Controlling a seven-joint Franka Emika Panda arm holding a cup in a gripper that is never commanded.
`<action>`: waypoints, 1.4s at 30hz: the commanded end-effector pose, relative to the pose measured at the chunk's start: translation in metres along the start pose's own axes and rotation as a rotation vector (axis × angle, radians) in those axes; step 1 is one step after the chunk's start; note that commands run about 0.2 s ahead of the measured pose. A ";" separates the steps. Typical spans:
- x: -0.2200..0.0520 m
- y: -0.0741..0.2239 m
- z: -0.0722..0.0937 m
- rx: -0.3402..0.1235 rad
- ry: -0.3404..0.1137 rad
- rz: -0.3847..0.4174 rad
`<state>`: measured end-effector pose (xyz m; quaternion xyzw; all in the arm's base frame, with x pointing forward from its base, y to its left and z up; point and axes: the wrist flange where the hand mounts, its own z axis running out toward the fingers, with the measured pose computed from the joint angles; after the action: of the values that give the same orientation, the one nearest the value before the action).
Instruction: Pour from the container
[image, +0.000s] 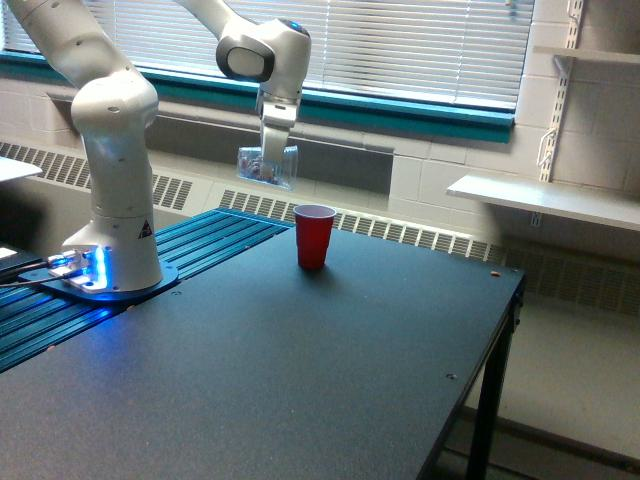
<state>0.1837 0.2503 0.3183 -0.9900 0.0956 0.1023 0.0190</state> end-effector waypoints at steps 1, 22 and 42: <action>0.012 -0.003 -0.004 0.015 0.005 0.009; 0.033 -0.006 0.010 -0.009 -0.058 0.069; 0.048 -0.012 0.016 -0.022 -0.097 0.119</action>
<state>0.2234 0.2509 0.2908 -0.9774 0.1468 0.1522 0.0040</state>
